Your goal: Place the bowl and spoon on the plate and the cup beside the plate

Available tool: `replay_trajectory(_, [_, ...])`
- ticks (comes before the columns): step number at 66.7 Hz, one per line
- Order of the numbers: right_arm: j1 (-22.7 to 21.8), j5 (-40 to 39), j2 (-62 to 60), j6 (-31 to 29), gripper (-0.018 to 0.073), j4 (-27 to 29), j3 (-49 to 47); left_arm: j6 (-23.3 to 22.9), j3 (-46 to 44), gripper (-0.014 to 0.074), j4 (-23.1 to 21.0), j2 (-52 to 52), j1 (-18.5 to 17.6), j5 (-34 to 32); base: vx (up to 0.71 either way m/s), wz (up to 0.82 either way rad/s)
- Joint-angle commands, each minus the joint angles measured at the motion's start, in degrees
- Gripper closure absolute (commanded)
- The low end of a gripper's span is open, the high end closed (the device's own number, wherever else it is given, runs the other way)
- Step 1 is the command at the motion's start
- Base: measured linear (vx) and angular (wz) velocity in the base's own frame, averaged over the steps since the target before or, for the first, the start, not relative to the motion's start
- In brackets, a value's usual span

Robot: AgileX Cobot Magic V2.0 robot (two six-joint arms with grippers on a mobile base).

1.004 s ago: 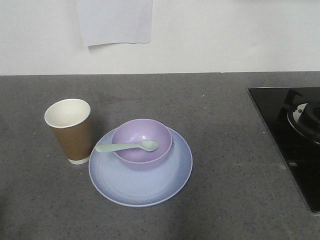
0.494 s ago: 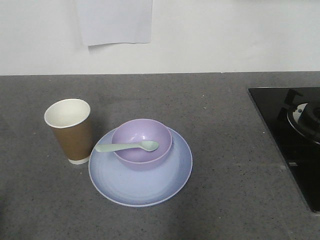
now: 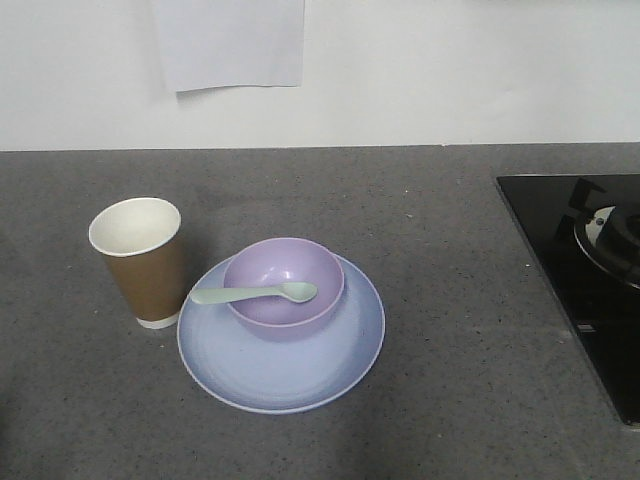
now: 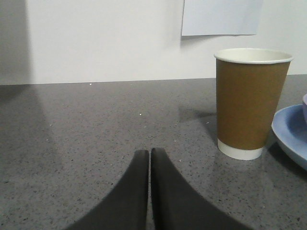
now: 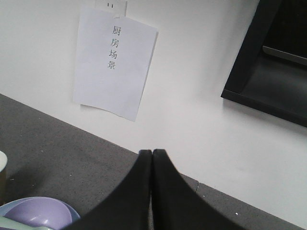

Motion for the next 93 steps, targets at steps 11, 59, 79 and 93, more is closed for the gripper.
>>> replay_trajectory(11, [-0.14,-4.48,-0.37,-0.08,0.0566,-0.39,-1.25,0.02,-1.06,0.0603,-0.45,-0.87,0.06,-4.65,0.0,0.0])
replay_trajectory(59, [-17.08,-34.33,-16.3,2.78,0.0566,11.42,51.19,0.02,-1.06,0.0603,-0.45,-0.87,0.06,-4.65,0.0,0.0])
replay_trajectory(79, [-17.67,-47.02,-37.82,2.79,0.0566,6.94,80.37,0.02,-1.06,0.0603,-0.45,-0.87,0.06,-4.65,0.0,0.0])
replay_trajectory(93, [-17.67,-45.65,-50.35,5.58,0.0566,6.68,88.68,0.02,-1.06,0.0603,-0.45,-0.87,0.06,-4.65,0.0,0.0])
